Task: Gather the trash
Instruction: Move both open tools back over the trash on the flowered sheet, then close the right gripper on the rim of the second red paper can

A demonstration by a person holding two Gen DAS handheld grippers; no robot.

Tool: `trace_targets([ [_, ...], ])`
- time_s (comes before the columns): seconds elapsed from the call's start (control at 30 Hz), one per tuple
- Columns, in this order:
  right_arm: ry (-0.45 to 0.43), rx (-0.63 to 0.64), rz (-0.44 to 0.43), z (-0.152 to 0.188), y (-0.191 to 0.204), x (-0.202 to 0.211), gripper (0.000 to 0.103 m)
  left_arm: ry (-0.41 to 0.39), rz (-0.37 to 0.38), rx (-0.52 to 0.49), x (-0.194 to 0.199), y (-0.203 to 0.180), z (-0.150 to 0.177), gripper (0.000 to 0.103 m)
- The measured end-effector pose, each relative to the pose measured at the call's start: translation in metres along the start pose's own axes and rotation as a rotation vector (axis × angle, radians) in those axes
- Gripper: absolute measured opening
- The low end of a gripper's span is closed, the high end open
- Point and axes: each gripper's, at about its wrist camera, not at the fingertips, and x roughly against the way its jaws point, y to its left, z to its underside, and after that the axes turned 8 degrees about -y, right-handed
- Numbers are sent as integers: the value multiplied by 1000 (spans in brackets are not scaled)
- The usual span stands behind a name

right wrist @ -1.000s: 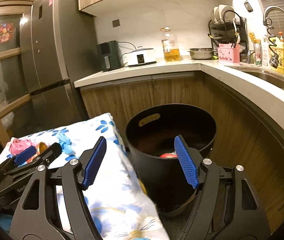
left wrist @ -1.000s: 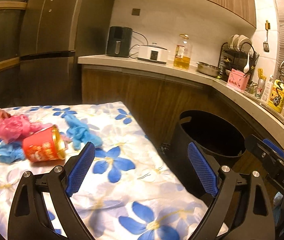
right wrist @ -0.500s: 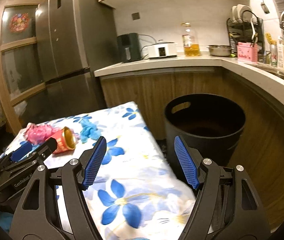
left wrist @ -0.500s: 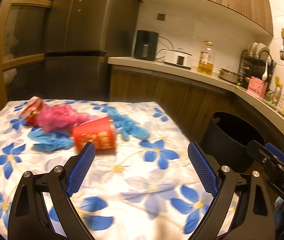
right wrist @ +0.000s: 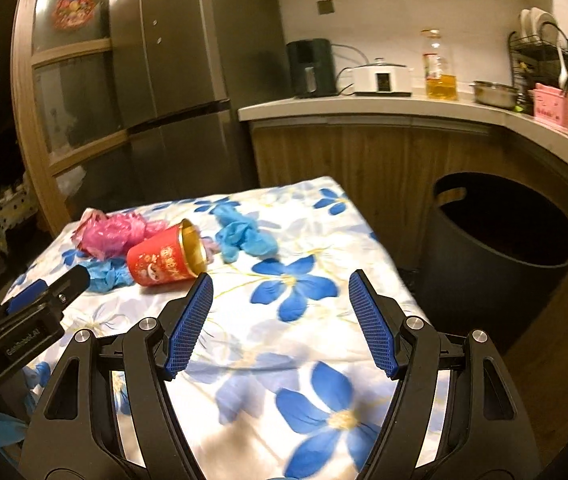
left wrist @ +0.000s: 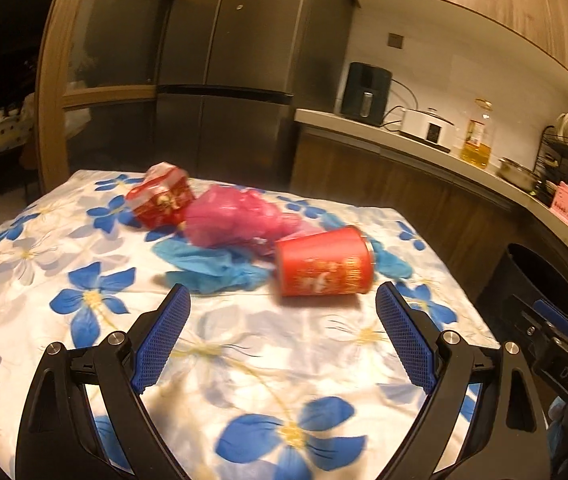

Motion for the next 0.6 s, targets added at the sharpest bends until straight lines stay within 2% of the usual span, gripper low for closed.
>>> trace_targets([
  [0.2,23,10,-61,4,18,-30,70,9,-39,9,-14,16,2,90],
  [0.43,61,16,-171,5,45,-72,69,13,-71,22,-26,34,-1,90],
  [0.6,82,14,-231,5,57,-96,62,6,-89,35,-34,46,-8,90],
])
